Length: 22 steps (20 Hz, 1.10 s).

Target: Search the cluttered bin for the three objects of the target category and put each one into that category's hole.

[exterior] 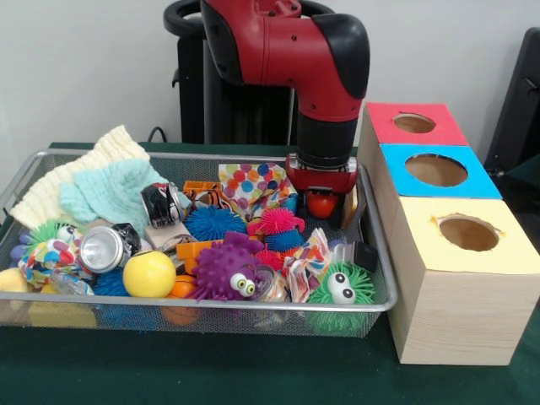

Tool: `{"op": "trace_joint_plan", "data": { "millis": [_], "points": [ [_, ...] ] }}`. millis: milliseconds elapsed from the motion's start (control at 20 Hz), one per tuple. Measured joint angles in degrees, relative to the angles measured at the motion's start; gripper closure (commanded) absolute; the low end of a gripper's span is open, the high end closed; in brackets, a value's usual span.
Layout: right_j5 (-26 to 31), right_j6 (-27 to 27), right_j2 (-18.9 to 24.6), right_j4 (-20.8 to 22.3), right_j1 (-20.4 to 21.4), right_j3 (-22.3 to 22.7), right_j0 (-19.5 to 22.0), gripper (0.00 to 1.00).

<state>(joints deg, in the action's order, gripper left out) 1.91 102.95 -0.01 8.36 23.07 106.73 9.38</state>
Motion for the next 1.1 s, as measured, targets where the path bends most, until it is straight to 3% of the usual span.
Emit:
{"op": "trace_joint_plan", "data": {
  "millis": [550, 750, 1100],
  "points": [
    [3.44, 0.0, 5.34, 6.15, 0.62, -0.53, 9.38, 0.0],
    [7.47, 0.0, 7.01, 8.6, 0.52, -1.88, 13.33, 0.0],
    [12.8, 0.0, 8.96, 11.49, 0.52, -3.66, 16.3, 0.0]
  ]
}}
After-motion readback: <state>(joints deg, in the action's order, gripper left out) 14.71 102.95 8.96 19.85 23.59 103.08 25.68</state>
